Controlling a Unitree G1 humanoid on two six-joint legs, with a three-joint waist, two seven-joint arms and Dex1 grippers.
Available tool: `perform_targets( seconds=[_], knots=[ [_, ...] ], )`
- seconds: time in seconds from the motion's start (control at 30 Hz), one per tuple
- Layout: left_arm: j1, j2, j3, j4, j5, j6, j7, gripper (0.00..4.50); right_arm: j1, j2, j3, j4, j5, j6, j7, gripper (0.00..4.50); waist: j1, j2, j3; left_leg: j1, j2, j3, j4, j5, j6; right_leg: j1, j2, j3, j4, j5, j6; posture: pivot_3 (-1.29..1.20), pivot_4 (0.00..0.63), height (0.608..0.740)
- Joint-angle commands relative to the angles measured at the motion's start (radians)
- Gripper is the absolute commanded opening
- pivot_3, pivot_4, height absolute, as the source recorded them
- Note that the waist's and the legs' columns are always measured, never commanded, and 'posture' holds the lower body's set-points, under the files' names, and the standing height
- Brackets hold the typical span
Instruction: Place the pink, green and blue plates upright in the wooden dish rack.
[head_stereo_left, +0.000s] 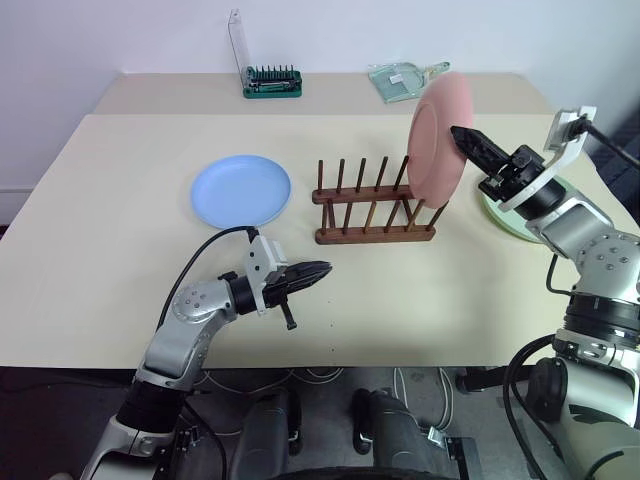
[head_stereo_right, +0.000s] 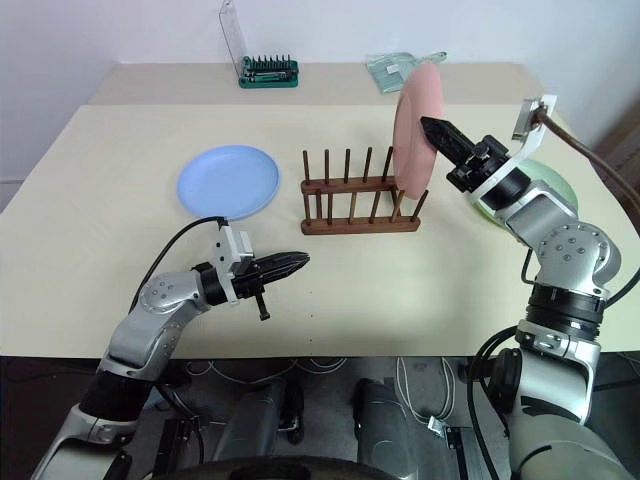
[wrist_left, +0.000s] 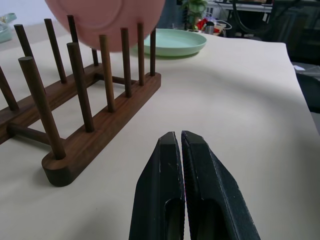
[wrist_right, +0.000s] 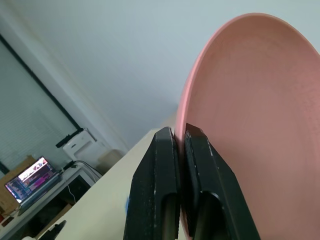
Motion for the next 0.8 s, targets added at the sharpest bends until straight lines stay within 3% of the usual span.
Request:
perform_targets(
  seconds=[0.03,0.07,0.27,0.6,0.7,0.8],
  knots=[
    [0.000,0.005,0.022,-0.008,-0.012,-0.029,-0.010,0.12,-0.007,-0.005,-0.035,0.002,0.008,-0.027,0.005,0.69,0.000,0.000,0.000,0.000,0.000,0.000,0.000,0.000,0.000,0.000,0.000,0.000,0.000,0.000,0.000,0.00,0.150,0.740],
    [0.001,0.005,0.022,-0.007,-0.012,-0.030,-0.011,0.12,-0.005,-0.005,-0.035,0.005,0.006,-0.030,0.007,1.01,0.000,0.000,0.000,0.000,0.000,0.000,0.000,0.000,0.000,0.000,0.000,0.000,0.000,0.000,0.000,0.00,0.150,0.740],
    [0.005,0.006,0.021,-0.024,-0.014,-0.020,-0.008,0.12,-0.011,-0.016,-0.038,0.008,-0.050,-0.114,0.000,3.98,0.000,0.000,0.000,0.000,0.000,0.000,0.000,0.000,0.000,0.000,0.000,0.000,0.000,0.000,0.000,0.00,0.150,0.740],
    [-0.001,0.007,0.019,-0.090,-0.020,0.041,0.024,0.12,0.019,-0.242,-0.084,0.078,-0.277,-0.360,0.043,3.98,0.001,0.000,0.000,-0.001,-0.001,0.000,0.000,0.000,0.000,-0.001,0.000,0.000,-0.001,0.000,0.000,0.00,0.150,0.740],
    [-0.005,0.006,0.019,-0.093,-0.022,0.050,0.025,0.12,0.067,-0.307,-0.039,0.134,-0.399,-0.435,0.061,3.98,0.001,0.000,0.000,-0.001,0.000,0.000,0.000,0.000,0.000,0.000,0.000,0.000,-0.001,-0.001,0.001,0.00,0.150,0.740],
    [-0.020,0.000,0.010,-0.079,-0.022,0.036,0.012,0.12,0.148,-0.365,0.159,0.256,-0.685,-0.661,0.086,3.98,-0.009,0.002,0.000,0.000,0.000,0.000,0.000,0.000,0.000,0.000,0.000,0.000,-0.001,-0.001,0.002,0.00,0.150,0.740]
  ],
)
